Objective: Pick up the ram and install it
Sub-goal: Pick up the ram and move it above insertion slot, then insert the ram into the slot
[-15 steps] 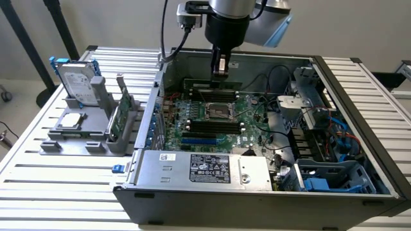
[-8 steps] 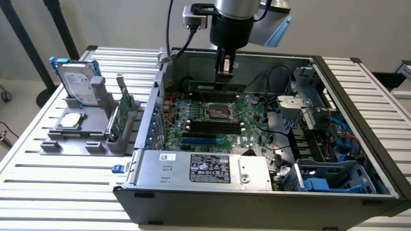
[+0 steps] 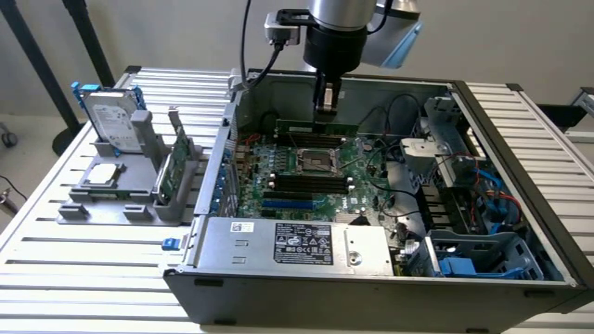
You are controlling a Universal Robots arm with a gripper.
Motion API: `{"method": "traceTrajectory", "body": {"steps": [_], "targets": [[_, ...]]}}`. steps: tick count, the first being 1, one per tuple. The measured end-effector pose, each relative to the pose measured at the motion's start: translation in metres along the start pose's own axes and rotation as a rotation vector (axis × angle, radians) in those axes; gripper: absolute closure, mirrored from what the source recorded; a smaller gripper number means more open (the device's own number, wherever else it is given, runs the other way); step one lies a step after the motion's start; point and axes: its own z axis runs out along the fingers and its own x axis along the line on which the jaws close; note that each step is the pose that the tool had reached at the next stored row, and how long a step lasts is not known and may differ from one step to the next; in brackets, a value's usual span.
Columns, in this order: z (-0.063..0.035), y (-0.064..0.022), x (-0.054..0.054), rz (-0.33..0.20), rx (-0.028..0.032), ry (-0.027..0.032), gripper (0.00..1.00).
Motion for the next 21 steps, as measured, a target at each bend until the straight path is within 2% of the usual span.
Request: {"method": "traceTrajectory", "body": {"steps": [15,17,18,21], "targets": [[0.0003,0.0000,0.000,0.000,0.0002,0.0000,0.86],[0.0029,-0.0001,0.001,0.000,0.0006,-0.0001,0.86],[0.0066,-0.0003,0.001,0.000,0.0014,0.0024,0.86],[0.0120,-0.0005,0.002,0.000,0.0038,0.0033,0.86]]}}
